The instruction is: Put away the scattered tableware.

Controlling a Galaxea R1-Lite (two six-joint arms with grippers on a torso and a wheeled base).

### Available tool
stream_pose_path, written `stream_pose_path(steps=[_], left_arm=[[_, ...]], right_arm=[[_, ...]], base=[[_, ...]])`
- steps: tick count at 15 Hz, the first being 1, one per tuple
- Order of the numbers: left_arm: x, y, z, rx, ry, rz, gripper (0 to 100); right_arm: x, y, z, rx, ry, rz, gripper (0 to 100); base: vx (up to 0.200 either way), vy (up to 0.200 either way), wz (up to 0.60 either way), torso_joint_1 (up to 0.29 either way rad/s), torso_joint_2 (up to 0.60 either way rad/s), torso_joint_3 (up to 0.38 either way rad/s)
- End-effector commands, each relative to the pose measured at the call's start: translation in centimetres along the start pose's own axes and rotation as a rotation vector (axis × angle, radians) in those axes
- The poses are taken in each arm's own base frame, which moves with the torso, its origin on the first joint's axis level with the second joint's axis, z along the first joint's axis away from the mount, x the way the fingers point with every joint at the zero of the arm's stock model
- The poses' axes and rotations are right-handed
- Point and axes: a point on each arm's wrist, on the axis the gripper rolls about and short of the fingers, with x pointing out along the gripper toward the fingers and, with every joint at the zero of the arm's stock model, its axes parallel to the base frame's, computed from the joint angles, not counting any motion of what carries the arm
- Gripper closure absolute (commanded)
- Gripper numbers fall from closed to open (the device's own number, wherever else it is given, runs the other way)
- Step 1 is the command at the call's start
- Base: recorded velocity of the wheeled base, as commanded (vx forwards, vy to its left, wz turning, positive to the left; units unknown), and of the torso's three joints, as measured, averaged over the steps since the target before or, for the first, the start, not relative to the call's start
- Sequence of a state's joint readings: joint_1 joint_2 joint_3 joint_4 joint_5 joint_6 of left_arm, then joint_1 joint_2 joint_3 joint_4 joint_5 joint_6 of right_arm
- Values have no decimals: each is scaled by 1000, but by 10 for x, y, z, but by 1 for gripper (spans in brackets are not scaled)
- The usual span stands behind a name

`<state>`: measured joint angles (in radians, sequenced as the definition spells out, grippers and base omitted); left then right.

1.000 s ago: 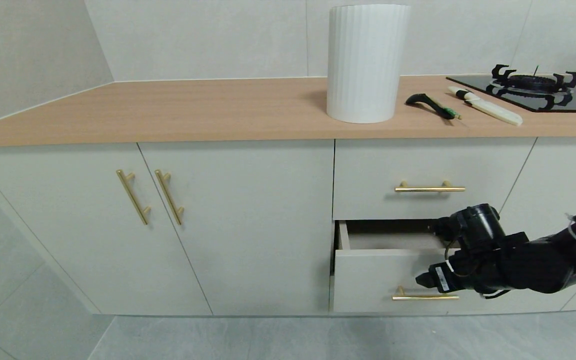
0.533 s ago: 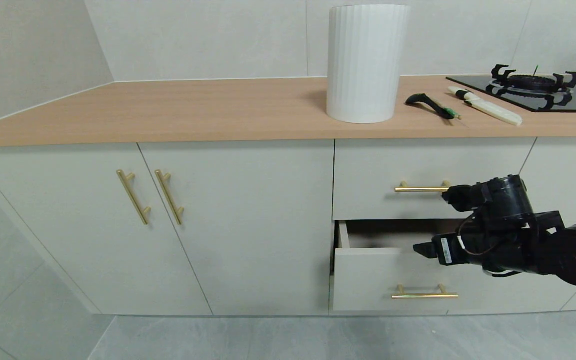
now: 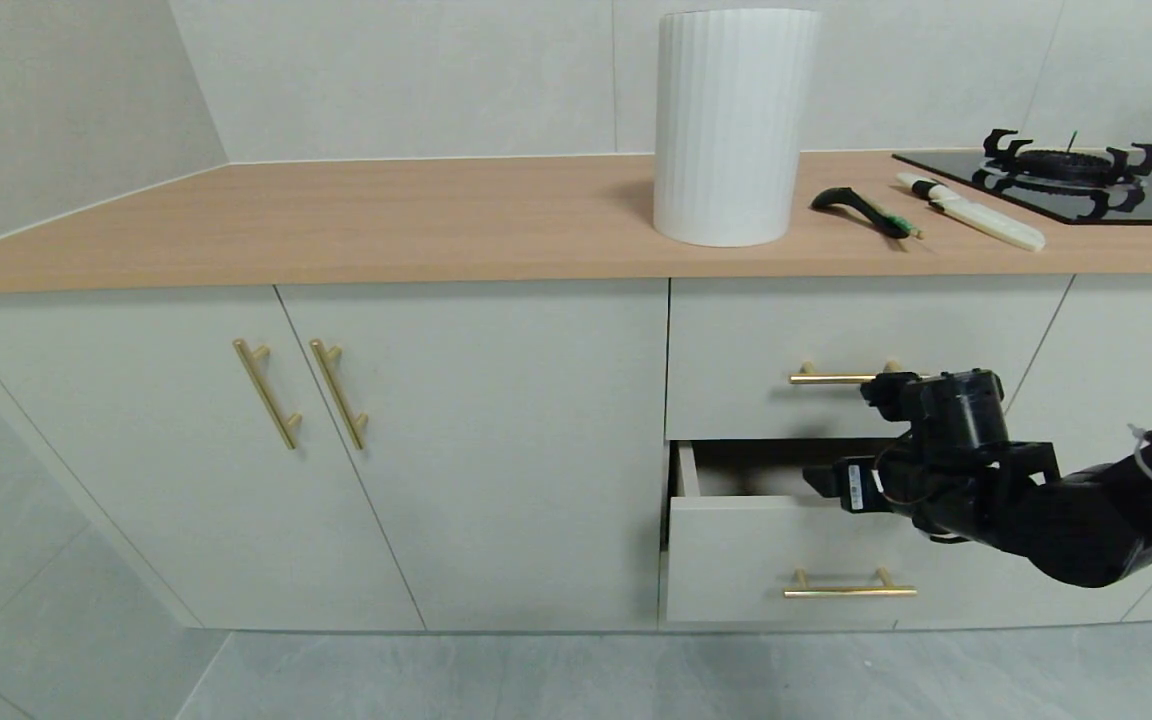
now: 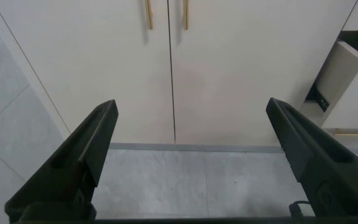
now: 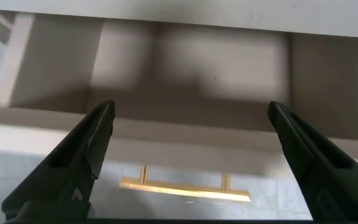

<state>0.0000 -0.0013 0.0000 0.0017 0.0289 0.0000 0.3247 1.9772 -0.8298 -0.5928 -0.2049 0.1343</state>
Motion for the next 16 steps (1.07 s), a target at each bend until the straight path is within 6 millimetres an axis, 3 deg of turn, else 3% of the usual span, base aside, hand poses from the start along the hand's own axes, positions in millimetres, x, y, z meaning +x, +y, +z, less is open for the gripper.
stream_pose_path(steps=[1,7,16], left_arm=[[0,0,0,0,1,0,0],[0,0,0,0,1,0,0],[0,0,0,0,1,0,0]], right_arm=[[17,1,-15,-12,49,-15,0],[12,0,-16,-21,70,-23,0],[-31,1,-7,-94,192,-2,0]], base=[[0,0,0,0,0,0],[0,0,0,0,0,0],[0,0,0,0,0,0]])
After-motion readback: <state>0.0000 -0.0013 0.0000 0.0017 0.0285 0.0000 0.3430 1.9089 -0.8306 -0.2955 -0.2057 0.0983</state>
